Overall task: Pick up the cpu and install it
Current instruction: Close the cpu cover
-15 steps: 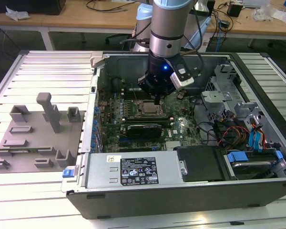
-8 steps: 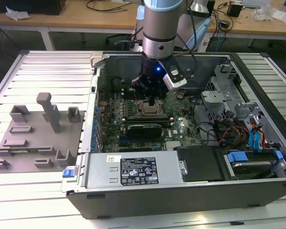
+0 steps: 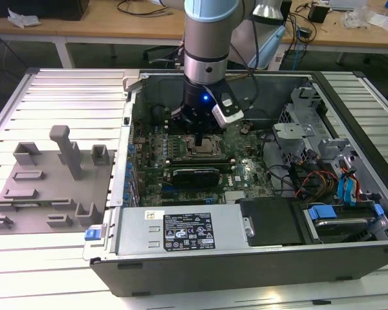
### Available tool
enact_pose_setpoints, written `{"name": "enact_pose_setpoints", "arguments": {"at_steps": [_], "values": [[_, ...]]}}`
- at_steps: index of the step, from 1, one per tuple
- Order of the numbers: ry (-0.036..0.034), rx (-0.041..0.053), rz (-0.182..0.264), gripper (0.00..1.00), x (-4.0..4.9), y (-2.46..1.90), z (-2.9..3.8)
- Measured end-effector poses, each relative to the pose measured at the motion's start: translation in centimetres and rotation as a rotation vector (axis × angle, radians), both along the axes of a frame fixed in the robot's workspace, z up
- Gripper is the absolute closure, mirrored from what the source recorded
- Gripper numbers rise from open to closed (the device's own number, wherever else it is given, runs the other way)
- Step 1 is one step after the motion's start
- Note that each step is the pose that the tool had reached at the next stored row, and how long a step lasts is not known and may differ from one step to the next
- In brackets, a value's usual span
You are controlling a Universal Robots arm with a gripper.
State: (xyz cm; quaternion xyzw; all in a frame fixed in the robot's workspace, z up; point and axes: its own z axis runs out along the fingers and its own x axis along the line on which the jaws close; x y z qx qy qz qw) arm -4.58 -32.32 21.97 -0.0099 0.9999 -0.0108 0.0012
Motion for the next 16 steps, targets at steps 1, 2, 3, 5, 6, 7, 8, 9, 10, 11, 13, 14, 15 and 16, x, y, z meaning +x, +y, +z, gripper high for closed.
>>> {"name": "enact_pose_setpoints", "arguments": {"at_steps": [1, 2, 3, 5, 6, 7, 8, 9, 10, 11, 13, 14, 15, 16], "values": [[0.0000, 0.0000, 0.000, 0.89, -0.12, 0.00, -0.11], [0.0000, 0.0000, 0.000, 0.89, -0.22, 0.00, -0.20], [0.0000, 0.0000, 0.000, 0.89, -0.38, 0.01, -0.33], [0.0000, 0.0000, 0.000, 0.89, -0.66, 0.05, -0.54], [0.0000, 0.0000, 0.000, 0.89, -0.75, 0.07, -0.61], [0.0000, 0.0000, 0.000, 0.89, -0.87, 0.09, -0.69], [0.0000, -0.0001, 0.000, 0.89, -0.94, 0.10, -0.75], [0.0000, 0.0000, 0.000, 0.89, -1.02, 0.11, -0.81], [0.0000, 0.0000, 0.000, 0.89, -1.11, 0.12, -0.89], [0.0000, 0.0000, 0.000, 0.89, -1.18, 0.13, -0.95], [0.0000, 0.0000, 0.000, 0.89, -1.36, 0.14, -1.17], [0.0000, 0.0001, 0.000, 0.89, -1.40, 0.14, -1.25], [0.0000, 0.0000, 0.000, 0.89, -1.44, 0.14, -1.35], [0.0001, -0.0002, 0.000, 0.89, -1.45, 0.14, -1.37]]}}
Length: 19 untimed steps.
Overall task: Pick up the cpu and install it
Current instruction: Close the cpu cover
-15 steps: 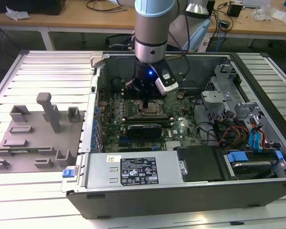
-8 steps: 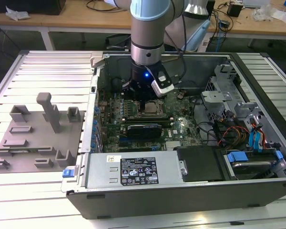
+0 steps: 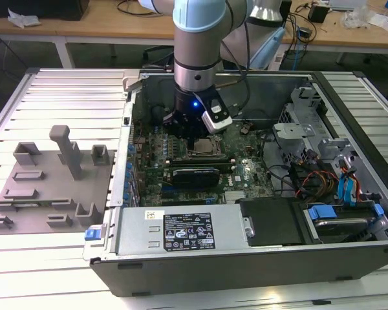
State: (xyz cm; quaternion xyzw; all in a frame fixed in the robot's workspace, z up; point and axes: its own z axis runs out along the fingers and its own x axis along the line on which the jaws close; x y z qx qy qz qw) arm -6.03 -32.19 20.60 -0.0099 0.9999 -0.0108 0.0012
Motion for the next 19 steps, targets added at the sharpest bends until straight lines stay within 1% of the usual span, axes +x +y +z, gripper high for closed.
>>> {"name": "enact_pose_setpoints", "arguments": {"at_steps": [4, 12, 17, 19], "values": [[0.0005, -0.0002, 0.000, 0.89, -0.02, -0.01, -0.28], [0.0001, 0.0006, 0.000, 0.89, -0.01, 0.00, -0.37], [-0.0001, 0.0009, 0.000, 0.89, -0.01, 0.00, -0.36], [-0.0011, 0.0027, 0.000, 0.89, 0.00, 0.03, -0.16]]}}
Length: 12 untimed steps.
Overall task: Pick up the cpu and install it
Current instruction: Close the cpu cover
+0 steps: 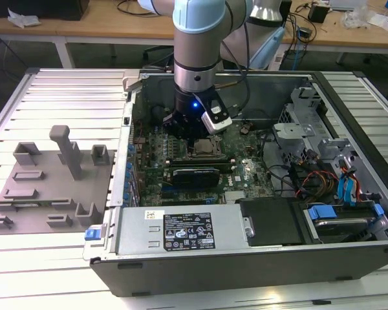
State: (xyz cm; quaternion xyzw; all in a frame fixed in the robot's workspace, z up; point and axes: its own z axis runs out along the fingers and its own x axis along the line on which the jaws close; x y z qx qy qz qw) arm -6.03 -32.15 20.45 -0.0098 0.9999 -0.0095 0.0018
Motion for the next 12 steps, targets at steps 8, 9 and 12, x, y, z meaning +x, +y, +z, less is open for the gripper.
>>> {"name": "enact_pose_setpoints", "arguments": {"at_steps": [8, 9, 12], "values": [[0.0009, -0.0017, 0.000, 0.89, -0.01, -0.02, 1.35], [0.0010, -0.0017, 0.000, 0.89, -0.01, -0.02, 1.79], [0.0008, -0.0026, 0.000, 0.89, 0.07, -0.02, 2.25]]}}
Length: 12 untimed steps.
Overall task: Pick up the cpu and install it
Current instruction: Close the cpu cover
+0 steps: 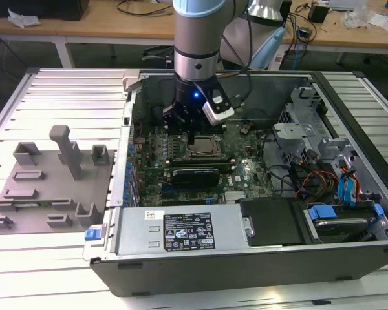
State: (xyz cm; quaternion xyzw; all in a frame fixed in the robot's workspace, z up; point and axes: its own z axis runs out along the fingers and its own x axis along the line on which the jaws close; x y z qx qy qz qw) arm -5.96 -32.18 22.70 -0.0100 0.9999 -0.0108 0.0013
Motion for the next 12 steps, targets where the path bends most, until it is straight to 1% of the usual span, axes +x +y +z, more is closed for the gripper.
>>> {"name": "enact_pose_setpoints", "arguments": {"at_steps": [1, 7, 9, 12], "values": [[0.0001, -0.0003, 0.000, 0.89, 0.17, 0.00, 0.00], [0.0001, -0.0004, 0.000, 0.89, 2.90, 0.00, 0.00], [0.0000, -0.0004, 0.000, 0.89, 3.37, -0.01, 0.01], [0.0001, -0.0002, 0.000, 0.89, 3.39, 0.00, 0.10]]}}
